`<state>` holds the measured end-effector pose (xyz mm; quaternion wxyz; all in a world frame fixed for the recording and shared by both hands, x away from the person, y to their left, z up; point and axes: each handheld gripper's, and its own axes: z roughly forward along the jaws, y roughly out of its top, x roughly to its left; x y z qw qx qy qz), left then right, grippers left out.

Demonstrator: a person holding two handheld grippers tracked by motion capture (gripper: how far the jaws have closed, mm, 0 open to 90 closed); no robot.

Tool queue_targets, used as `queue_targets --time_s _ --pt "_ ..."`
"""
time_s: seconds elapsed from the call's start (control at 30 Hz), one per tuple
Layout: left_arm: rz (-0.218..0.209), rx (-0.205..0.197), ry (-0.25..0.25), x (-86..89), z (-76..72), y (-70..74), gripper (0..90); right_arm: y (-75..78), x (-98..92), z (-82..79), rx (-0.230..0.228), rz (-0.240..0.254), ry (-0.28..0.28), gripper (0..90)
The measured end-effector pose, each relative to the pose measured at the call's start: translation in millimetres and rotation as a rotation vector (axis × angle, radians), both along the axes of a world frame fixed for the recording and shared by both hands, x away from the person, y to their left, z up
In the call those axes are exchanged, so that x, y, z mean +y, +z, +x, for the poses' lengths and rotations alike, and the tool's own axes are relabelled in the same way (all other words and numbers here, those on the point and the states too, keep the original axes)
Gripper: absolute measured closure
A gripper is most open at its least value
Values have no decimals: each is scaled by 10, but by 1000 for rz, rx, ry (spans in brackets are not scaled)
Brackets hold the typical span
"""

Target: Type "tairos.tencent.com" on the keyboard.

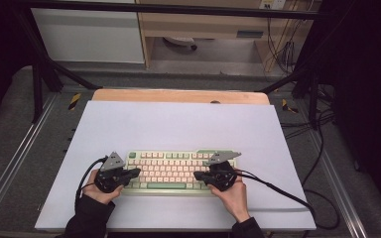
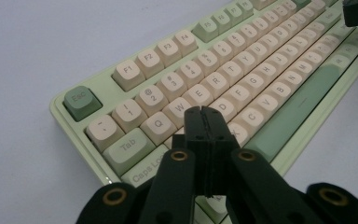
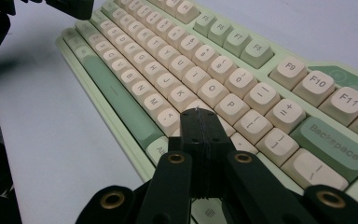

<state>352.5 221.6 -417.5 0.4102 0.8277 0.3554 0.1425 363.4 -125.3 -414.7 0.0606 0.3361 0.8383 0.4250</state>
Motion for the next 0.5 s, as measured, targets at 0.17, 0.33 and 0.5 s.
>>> queue_targets --time_s 0.17,0.33,0.5 --pt "1 1 -3 -3 1 -4 897 -42 21 19 7 -7 -4 900" --pt "1 2 -3 -1 2 -4 897 -86 44 34 13 -14 -8 900" --pt "2 3 -5 -14 3 -11 897 -102 85 36 8 -7 2 900"
